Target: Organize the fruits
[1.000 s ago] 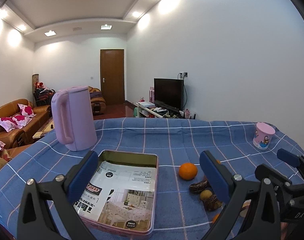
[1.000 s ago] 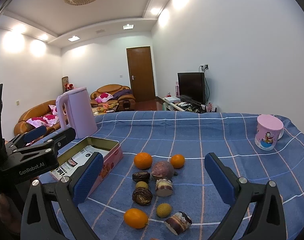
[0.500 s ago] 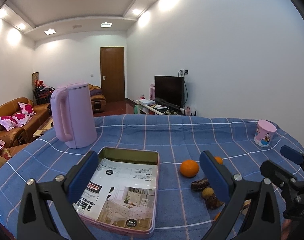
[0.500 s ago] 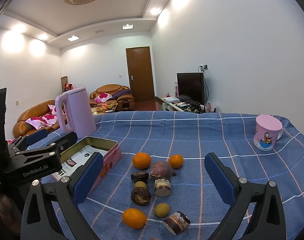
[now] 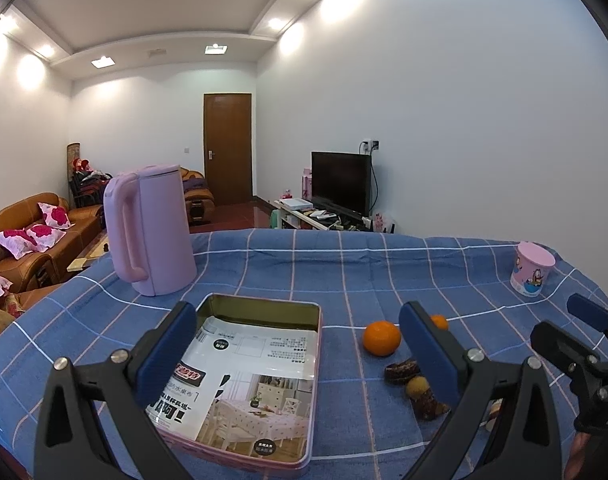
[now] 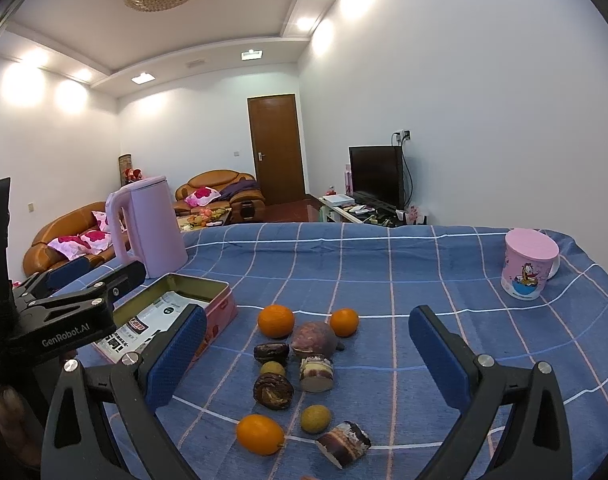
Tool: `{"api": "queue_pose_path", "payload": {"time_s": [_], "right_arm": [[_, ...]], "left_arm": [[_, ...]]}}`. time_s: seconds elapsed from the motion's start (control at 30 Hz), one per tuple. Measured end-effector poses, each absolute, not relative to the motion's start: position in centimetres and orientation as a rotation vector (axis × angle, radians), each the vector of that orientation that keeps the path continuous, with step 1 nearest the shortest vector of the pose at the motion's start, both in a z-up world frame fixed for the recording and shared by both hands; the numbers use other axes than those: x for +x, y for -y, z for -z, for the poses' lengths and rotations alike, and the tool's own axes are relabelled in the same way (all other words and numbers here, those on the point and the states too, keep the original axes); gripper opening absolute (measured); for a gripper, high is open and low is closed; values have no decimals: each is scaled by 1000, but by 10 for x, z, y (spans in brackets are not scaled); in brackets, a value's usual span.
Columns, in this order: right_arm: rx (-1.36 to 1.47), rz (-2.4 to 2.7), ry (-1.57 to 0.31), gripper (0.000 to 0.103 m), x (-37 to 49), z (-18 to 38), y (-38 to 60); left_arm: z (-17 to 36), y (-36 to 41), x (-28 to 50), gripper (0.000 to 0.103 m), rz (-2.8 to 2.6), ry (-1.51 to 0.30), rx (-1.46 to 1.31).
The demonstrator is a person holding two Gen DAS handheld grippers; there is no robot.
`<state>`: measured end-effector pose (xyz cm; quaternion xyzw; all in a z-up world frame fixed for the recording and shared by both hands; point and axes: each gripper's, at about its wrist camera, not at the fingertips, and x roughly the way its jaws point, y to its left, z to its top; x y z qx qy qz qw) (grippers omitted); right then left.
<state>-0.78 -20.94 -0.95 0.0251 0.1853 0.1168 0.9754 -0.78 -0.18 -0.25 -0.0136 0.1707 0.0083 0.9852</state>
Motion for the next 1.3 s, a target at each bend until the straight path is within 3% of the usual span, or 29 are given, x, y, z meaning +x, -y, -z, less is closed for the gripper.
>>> {"api": "queue_pose_path", "payload": {"time_s": [1.3], "right_arm": [[-5,-151,-438,102,-21,34,235]], "left_arm": [[27,22,-10,103,56,-415,-7]]}}
